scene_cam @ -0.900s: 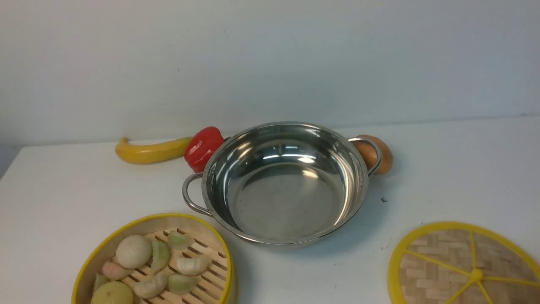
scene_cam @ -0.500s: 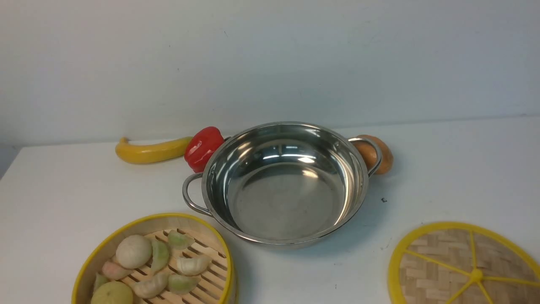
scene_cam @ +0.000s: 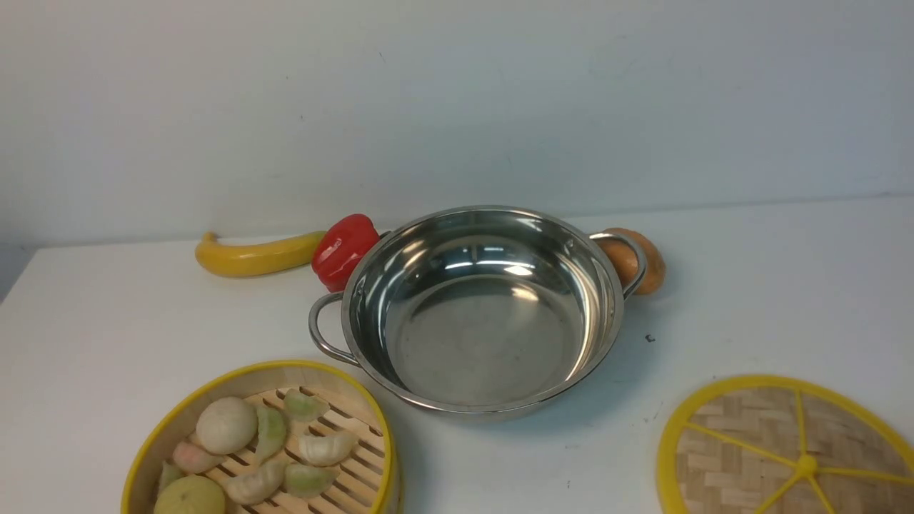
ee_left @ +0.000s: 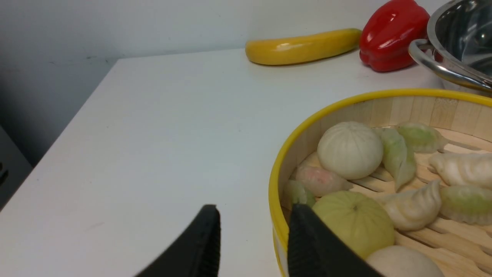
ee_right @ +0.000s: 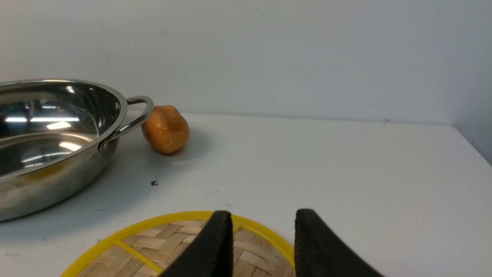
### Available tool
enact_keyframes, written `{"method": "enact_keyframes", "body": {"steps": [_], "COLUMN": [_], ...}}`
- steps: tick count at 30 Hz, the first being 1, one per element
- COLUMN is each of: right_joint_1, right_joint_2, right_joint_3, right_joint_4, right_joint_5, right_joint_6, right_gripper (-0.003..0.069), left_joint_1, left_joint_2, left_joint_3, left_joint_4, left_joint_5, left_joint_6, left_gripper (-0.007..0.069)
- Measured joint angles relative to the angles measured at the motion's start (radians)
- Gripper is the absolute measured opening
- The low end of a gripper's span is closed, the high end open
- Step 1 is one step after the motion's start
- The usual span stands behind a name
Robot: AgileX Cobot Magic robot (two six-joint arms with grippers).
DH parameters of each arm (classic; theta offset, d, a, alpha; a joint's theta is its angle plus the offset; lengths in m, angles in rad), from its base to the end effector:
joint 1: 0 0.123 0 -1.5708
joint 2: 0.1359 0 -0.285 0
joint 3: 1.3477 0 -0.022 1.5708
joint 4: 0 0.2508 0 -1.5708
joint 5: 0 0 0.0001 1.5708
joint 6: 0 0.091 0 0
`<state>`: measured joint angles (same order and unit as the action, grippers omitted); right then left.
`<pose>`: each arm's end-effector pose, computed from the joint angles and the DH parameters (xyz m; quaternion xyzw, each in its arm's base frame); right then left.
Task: Place the steamer in the pot on the white table, and put the lid on the steamer.
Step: 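Grasp the rim of the steamer basket holding the buns with the left gripper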
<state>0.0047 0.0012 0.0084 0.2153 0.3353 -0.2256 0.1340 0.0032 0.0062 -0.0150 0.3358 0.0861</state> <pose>0.0539 0.0067 0.1807 -0.0321 0.7891 0.0225 0.6131 0.0536 0.0068 0.1806 -0.0231 0.7918 0.0608 0.6072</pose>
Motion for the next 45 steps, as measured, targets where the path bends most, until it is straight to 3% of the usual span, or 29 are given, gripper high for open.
{"method": "enact_keyframes", "body": {"steps": [40,43,45], "right_joint_1": [0.000,0.000,0.000], "right_joint_2": [0.000,0.000,0.000], "right_joint_3": [0.000,0.000,0.000], "right_joint_4": [-0.029,-0.029,-0.029], "right_joint_5": [-0.001,-0.001,-0.001], "right_joint_6": [0.000,0.000,0.000], "right_gripper": [0.0249,0.0249,0.0249], "left_joint_1": [0.000,0.000,0.000], "left_joint_2": [0.000,0.000,0.000], "left_joint_3": [0.000,0.000,0.000], "left_joint_4": [-0.001,-0.057,-0.224], "left_joint_5": [-0.004,-0.047,-0.136], "left_joint_6": [0.000,-0.041,-0.143], "left_gripper": [0.0241,0.0241,0.0241]}}
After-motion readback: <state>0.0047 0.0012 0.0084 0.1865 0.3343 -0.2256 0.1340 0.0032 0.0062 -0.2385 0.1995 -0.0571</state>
